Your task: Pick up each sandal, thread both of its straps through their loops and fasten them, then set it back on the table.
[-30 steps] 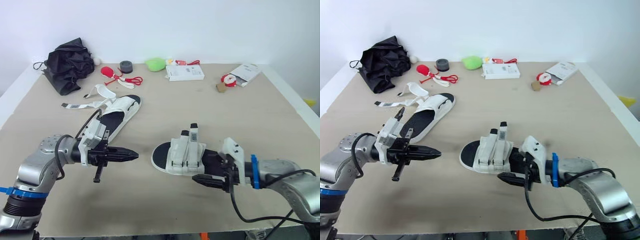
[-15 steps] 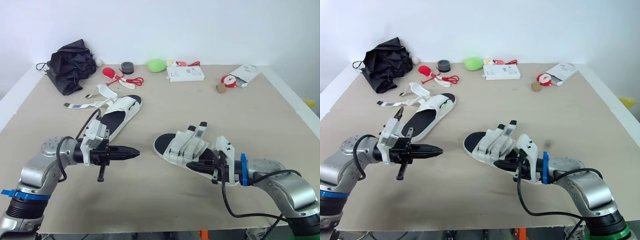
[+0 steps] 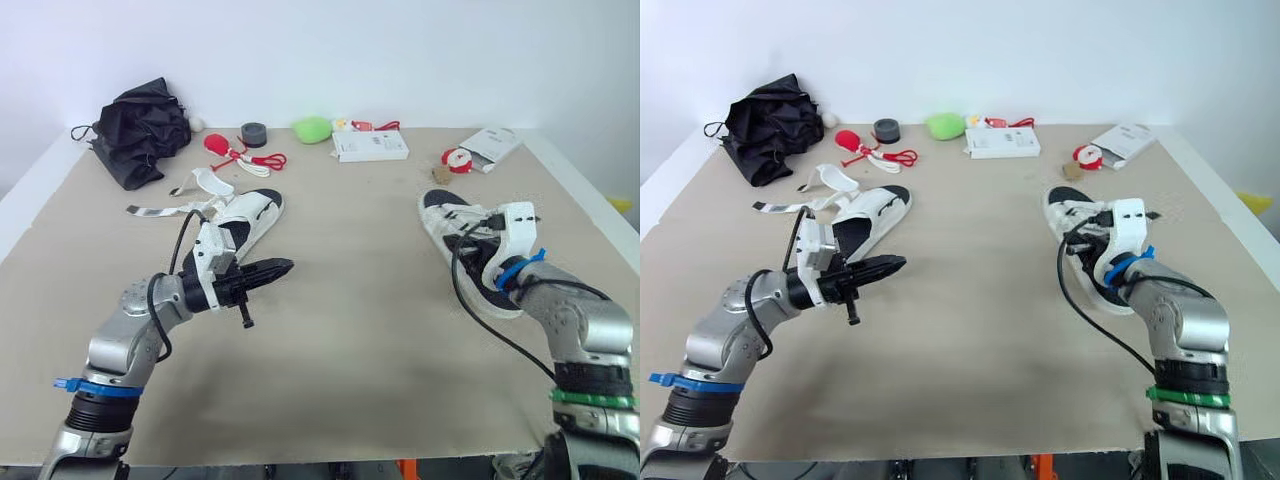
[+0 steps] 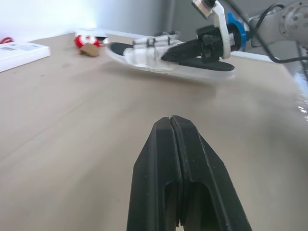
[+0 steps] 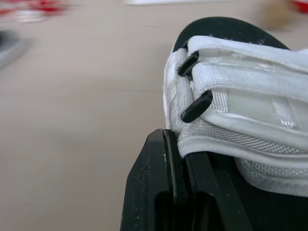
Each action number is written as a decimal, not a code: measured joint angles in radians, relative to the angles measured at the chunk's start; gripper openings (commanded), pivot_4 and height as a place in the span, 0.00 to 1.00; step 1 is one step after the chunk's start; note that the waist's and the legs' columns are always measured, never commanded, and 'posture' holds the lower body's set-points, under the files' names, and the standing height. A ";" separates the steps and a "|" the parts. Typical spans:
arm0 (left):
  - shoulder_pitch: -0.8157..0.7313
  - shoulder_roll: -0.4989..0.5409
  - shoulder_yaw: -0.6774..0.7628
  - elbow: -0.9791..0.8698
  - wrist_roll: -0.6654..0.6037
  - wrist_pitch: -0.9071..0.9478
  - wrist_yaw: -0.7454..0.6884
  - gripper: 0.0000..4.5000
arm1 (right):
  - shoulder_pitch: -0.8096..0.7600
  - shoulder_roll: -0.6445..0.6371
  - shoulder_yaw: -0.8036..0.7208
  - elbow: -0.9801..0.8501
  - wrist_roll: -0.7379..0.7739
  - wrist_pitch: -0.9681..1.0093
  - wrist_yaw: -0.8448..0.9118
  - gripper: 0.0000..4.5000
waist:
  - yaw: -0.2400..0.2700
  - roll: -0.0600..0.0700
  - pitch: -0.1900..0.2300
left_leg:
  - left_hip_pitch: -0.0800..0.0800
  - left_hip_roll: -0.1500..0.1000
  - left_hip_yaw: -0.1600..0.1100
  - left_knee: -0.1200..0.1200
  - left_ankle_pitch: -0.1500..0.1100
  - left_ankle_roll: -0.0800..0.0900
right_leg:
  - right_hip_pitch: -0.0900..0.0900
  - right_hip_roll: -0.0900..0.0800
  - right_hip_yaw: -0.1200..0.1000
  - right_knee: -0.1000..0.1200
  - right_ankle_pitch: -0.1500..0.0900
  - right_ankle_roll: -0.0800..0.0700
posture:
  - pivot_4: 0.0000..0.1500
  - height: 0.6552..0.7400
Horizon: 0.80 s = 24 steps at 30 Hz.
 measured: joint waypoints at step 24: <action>-0.024 -0.027 -0.008 -0.006 -0.027 0.070 0.081 0.00 | 0.262 -0.258 -0.065 -0.309 0.065 0.055 0.301 0.93 | 0.000 0.001 0.000 | 0.001 0.001 0.004 0.001 0.000 0.002 | 0.000 0.003 0.005 0.000 -0.002 0.011 | 1.00 1.00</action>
